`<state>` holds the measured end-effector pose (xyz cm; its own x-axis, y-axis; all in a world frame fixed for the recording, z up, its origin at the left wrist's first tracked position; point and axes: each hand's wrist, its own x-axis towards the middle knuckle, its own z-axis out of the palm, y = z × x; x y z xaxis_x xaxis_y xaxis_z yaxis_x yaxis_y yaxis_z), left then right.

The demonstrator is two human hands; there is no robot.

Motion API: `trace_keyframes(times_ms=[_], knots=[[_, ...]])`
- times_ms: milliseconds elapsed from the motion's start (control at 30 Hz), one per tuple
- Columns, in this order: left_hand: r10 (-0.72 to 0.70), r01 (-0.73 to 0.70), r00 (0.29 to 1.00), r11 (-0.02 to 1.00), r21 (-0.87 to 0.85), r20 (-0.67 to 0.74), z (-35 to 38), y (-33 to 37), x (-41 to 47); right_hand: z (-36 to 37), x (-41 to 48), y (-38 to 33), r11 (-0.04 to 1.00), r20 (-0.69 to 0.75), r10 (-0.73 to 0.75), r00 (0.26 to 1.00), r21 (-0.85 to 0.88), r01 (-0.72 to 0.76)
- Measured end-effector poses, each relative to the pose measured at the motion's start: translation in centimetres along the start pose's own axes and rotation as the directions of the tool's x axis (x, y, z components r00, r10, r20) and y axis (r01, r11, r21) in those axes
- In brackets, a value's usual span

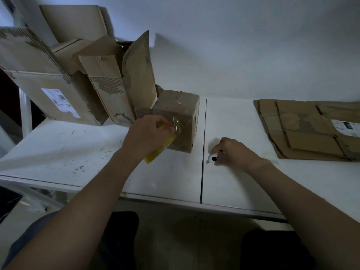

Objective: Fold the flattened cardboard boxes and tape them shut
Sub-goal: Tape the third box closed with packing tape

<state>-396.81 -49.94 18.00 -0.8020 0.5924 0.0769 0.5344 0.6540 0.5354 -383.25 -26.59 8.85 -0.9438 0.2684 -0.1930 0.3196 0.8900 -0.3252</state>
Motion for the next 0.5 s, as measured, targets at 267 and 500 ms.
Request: trace_keyframes(times_ms=[267, 500], knots=[[-0.023, 0.023, 1.000, 1.000, -0.001, -0.005, -0.3, -0.1, -0.2, -4.4, -2.3, -4.8, 0.802, -0.640, -0.401, 0.656, 0.100, 0.588], [-0.029, 0.029, 0.999, 1.000, -0.002, 0.017, 0.0, 0.0, 0.3, -5.2, -0.8, -9.5, 0.886, -0.651, -0.354, 0.671, -0.004, 0.463]])
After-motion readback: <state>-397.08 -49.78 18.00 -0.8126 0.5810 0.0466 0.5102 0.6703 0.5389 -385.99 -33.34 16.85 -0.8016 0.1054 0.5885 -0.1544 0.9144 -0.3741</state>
